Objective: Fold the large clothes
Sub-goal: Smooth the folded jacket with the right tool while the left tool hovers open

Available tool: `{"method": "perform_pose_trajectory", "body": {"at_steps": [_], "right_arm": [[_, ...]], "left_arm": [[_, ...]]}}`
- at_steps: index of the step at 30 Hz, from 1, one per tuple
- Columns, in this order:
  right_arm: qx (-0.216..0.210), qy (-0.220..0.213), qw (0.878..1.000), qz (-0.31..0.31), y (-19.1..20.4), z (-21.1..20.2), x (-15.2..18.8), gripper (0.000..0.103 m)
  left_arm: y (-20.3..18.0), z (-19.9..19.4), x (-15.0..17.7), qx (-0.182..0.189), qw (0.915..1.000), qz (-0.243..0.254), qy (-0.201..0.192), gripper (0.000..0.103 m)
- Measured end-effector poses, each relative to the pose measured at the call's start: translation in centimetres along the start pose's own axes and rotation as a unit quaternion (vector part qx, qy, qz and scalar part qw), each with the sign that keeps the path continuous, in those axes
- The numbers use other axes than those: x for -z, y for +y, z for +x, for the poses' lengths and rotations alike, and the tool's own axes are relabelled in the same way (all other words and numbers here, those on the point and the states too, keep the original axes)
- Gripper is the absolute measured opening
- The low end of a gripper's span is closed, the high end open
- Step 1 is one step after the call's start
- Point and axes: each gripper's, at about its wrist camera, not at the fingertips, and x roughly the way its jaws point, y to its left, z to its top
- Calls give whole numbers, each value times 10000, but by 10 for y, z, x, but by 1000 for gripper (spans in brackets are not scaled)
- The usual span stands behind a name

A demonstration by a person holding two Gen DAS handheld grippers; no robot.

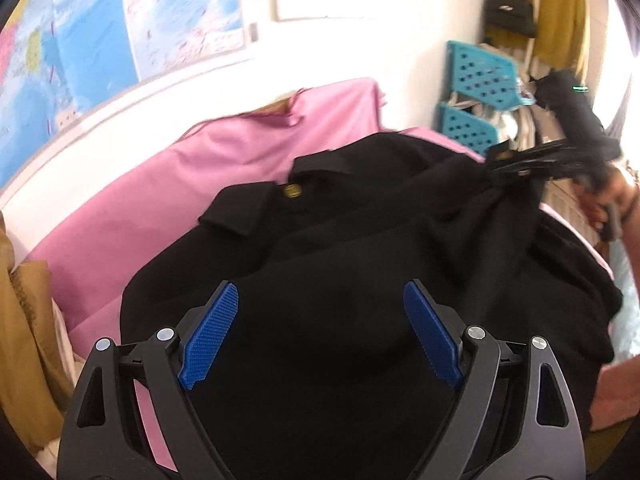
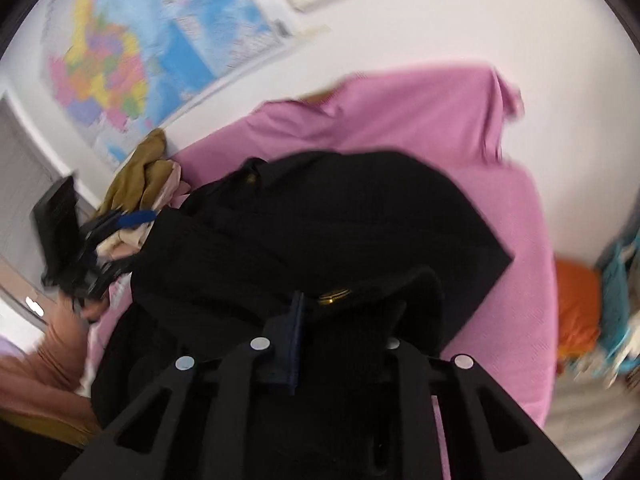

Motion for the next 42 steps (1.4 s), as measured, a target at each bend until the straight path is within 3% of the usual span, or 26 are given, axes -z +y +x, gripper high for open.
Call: {"method": "perform_pose_trajectory", "body": {"at_steps": [3, 5, 7, 9, 11, 14, 16, 19, 21, 24, 26, 31, 34, 37, 40, 42], "right_arm": [[122, -536, 9978, -376, 23, -25, -18, 18], [166, -1004, 9926, -665, 36, -39, -35, 18], [202, -1560, 9833, -912, 44, -55, -50, 17], [255, -1896, 9753, -1108, 44, -60, -53, 18], [276, -1660, 9793, -1127, 35, -44, -50, 20], [613, -714, 9926, -769, 8, -5, -33, 28], [834, -173, 9957, -376, -12, 15, -14, 44], [734, -273, 9969, 42, -27, 4, 1, 61], [658, -692, 9949, 315, -32, -20, 5, 63], [724, -1240, 9892, 305, -22, -49, 4, 63], [664, -1281, 9895, 0, -9, -48, 3, 63], [769, -433, 9961, 23, -11, 8, 1, 43], [580, -449, 9970, 228, -15, 18, 3, 29], [493, -852, 9951, 52, -8, 6, 0, 28], [651, -487, 9965, 174, -15, 20, -3, 30], [894, -233, 9952, 319, -24, 28, 1, 37]], "left_arm": [[8, 17, -6, -176, 9996, 57, 221, 83], [11, 26, -8, -339, 9989, 37, 315, 77], [15, 29, -10, -630, 9975, -113, 289, 63], [20, 24, -9, -920, 9951, -315, 191, 63], [25, 19, -5, -1301, 9905, -440, 74, 63], [29, 15, 1, -1214, 9912, -513, 73, 63], [29, 14, 4, -1237, 9913, -433, 85, 63], [27, 9, 6, -1165, 9919, -500, 74, 64], [24, 2, 8, -1034, 9931, -542, -55, 65], [10, -9, 15, -841, 9955, -433, -101, 70], [1, -4, 20, -834, 9962, -244, 27, 72], [8, 9, 37, -968, 9940, -345, 383, 75], [24, 3, 47, -1020, 9918, -683, 366, 75], [37, -6, 55, -1230, 9876, -914, 349, 75], [46, -9, 63, -1168, 9856, -1181, 303, 79], [44, -9, 64, -1228, 9848, -1197, 289, 79]]}}
